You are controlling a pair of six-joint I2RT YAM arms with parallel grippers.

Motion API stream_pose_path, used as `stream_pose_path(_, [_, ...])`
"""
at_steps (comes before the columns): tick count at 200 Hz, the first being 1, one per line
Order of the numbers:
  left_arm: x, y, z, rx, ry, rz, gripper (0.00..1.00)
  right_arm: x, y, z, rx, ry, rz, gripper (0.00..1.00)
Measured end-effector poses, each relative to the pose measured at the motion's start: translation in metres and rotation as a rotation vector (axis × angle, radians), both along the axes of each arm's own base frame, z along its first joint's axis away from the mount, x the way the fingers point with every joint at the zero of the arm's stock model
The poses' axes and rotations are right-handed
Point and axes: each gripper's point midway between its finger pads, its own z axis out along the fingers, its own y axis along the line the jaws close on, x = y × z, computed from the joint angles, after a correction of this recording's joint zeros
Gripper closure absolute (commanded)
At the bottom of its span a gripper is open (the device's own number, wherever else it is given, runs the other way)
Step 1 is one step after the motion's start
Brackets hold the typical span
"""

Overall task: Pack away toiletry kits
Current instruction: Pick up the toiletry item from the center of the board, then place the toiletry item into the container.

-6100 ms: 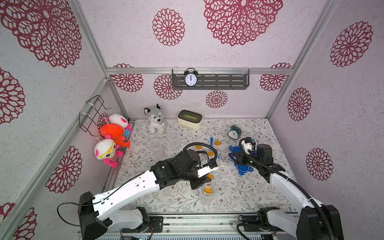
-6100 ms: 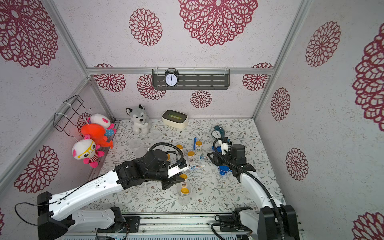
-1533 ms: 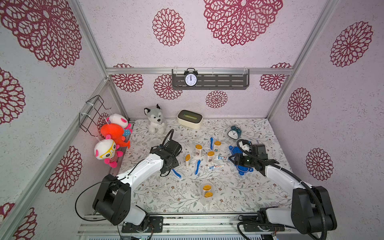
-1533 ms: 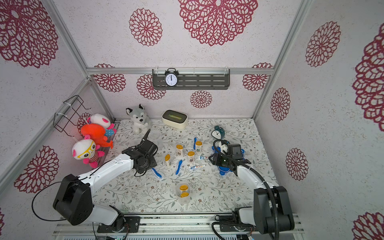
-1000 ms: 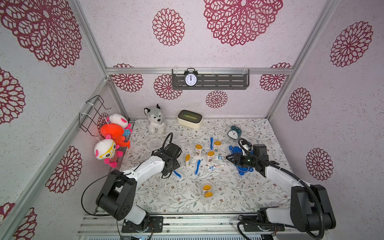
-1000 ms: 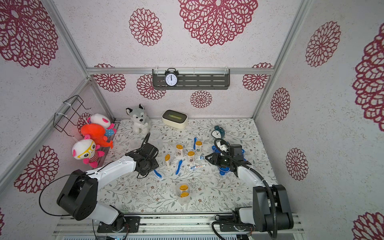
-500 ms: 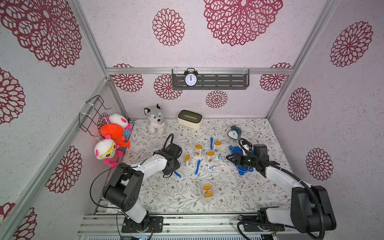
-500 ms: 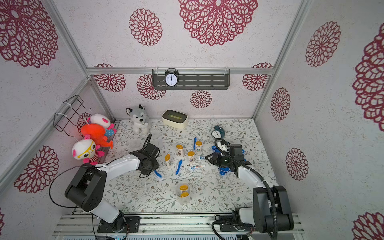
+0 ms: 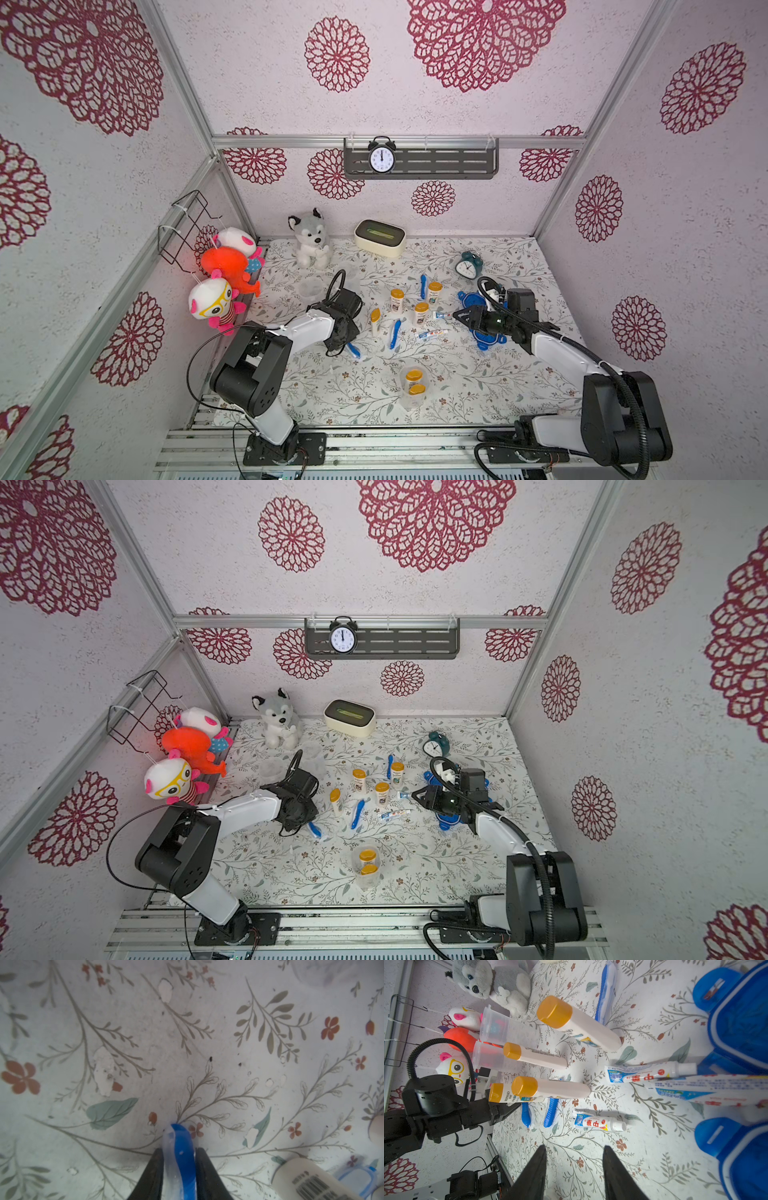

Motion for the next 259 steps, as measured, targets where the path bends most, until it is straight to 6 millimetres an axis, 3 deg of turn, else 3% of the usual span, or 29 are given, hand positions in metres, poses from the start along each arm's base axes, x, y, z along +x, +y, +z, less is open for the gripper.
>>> stream_pose_path(25, [-0.001, 0.000, 0.002, 0.014, -0.002, -0.023, 0.84, -0.001, 0.000, -0.001, -0.005, 0.005, 0.001, 0.55])
stream_pose_path(44, [-0.007, 0.003, 0.022, 0.086, -0.026, -0.071, 0.85, -0.001, -0.001, -0.002, -0.008, 0.005, -0.001, 0.55])
stream_pose_path(64, [-0.003, -0.013, 0.082, 0.154, -0.167, -0.167, 0.87, -0.001, -0.002, -0.001, -0.012, 0.001, -0.006, 0.55])
stream_pose_path(98, [0.002, -0.053, 0.220, 0.100, -0.556, -0.302, 0.92, 0.000, -0.003, -0.001, -0.017, -0.002, -0.012, 0.55])
stream_pose_path(112, [-0.004, -0.069, 0.256, 0.105, -0.677, -0.383, 0.92, 0.000, -0.004, -0.001, -0.018, -0.003, -0.013, 0.55])
stream_pose_path(124, [-0.012, -0.091, 0.272, 0.127, -0.750, -0.485, 0.92, 0.001, -0.004, -0.001, -0.019, -0.004, -0.015, 0.55])
stream_pose_path(153, [-0.043, -0.146, 0.270, 0.185, -0.839, -0.806, 0.95, 0.001, -0.004, 0.004, -0.022, -0.024, -0.012, 0.55])
stream_pose_path(176, [-0.064, -0.174, 0.257, 0.187, -0.884, -1.034, 0.97, 0.001, -0.003, 0.007, -0.019, -0.039, -0.006, 0.55])
stream_pose_path(215, [-0.094, -0.195, 0.263, 0.103, -1.021, -1.264, 0.98, 0.000, 0.000, 0.011, -0.003, -0.050, 0.012, 0.55])
stream_pose_path(259, [-0.117, -0.208, 0.270, -0.026, -1.130, -1.355, 0.97, -0.001, 0.006, 0.019, 0.035, -0.090, 0.048, 0.55])
